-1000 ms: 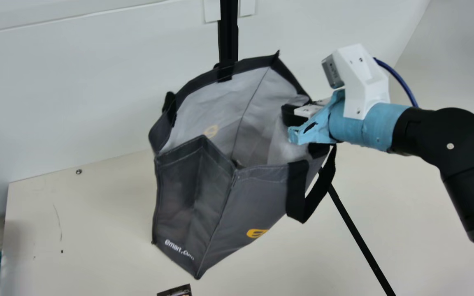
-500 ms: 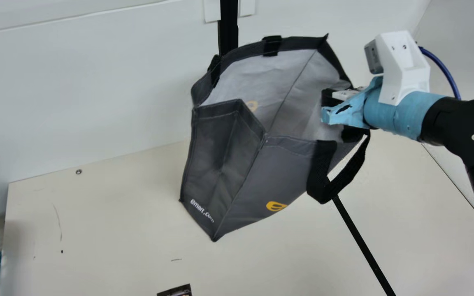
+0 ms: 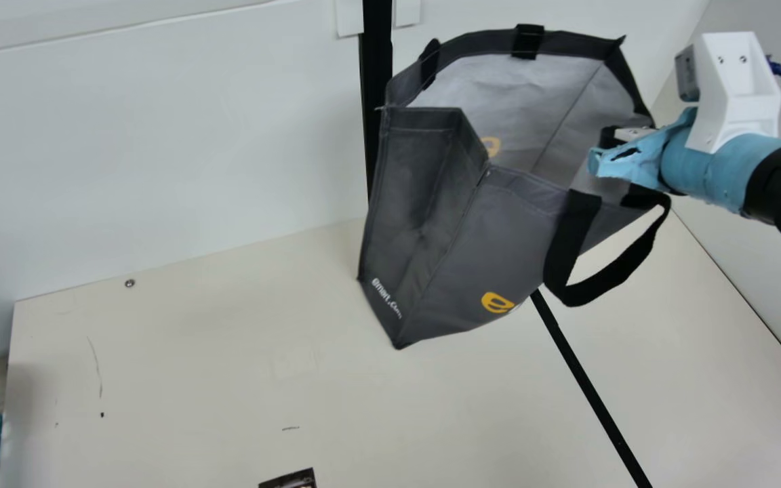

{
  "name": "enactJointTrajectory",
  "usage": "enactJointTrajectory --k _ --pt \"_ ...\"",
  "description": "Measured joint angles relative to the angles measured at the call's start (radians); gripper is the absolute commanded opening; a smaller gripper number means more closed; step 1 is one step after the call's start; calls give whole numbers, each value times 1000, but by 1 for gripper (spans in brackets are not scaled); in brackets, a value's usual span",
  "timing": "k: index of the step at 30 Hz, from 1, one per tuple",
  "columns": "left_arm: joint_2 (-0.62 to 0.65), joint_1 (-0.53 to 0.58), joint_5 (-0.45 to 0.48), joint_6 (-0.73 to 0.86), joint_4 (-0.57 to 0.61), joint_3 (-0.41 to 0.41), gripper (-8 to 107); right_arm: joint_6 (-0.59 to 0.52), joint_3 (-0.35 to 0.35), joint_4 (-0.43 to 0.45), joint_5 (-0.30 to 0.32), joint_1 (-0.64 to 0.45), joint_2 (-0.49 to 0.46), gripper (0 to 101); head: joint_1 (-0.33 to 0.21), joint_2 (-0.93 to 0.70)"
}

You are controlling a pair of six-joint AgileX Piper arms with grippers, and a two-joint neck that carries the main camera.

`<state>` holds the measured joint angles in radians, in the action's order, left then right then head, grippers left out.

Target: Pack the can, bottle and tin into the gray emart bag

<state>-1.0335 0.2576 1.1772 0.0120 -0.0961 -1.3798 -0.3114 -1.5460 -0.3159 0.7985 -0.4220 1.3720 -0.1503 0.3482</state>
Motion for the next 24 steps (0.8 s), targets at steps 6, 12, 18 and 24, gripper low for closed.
enactJointTrajectory --k 6,12,18,24 --pt "0 0 0 0 0 0 90 30 -30 57 -8 -48 14 0 -2 0" --pt "0 0 0 0 0 0 90 43 -60 95 -9 -93 33 0 0 -2" --pt "0 0 0 0 0 0 90 40 -93 107 -8 -143 61 0 -2 0" --pt "0 0 0 0 0 0 90 24 -136 107 1 -203 99 0 -2 0"
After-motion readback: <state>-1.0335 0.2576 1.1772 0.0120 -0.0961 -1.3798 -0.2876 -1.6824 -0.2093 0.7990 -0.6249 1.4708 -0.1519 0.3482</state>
